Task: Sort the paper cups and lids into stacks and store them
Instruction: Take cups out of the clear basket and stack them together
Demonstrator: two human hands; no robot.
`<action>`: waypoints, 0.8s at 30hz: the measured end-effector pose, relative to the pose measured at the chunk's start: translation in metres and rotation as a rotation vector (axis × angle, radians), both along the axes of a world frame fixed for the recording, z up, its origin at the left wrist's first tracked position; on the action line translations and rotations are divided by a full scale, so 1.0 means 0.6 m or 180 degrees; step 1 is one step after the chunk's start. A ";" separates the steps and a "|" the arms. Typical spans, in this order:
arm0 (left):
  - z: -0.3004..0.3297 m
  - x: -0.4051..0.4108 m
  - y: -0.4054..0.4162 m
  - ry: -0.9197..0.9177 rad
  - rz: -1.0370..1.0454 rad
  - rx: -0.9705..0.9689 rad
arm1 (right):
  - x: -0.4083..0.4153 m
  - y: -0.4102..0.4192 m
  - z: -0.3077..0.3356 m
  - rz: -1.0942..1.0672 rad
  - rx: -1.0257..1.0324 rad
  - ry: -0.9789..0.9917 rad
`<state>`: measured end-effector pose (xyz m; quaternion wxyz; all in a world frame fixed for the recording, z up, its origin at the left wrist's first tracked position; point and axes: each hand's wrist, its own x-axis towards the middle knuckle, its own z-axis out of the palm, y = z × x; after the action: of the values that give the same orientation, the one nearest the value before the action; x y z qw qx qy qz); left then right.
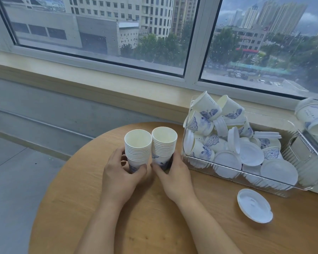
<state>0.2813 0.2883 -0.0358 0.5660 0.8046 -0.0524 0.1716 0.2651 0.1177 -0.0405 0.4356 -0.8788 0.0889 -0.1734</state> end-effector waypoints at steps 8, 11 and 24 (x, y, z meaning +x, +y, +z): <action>0.012 -0.013 -0.004 0.0121 -0.0441 0.0118 | -0.035 -0.022 0.006 -0.0450 -0.0640 -0.0072; 0.010 -0.012 -0.005 0.0175 -0.0512 0.0187 | -0.037 -0.027 0.016 -0.0580 -0.1001 0.0072; 0.005 -0.005 -0.008 0.0192 -0.0293 0.0265 | -0.038 -0.029 0.018 -0.0579 -0.1086 0.0185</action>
<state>0.2783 0.2832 -0.0326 0.5407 0.8290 -0.0794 0.1187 0.2423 0.1002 -0.0296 0.2601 -0.9329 0.1499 -0.1992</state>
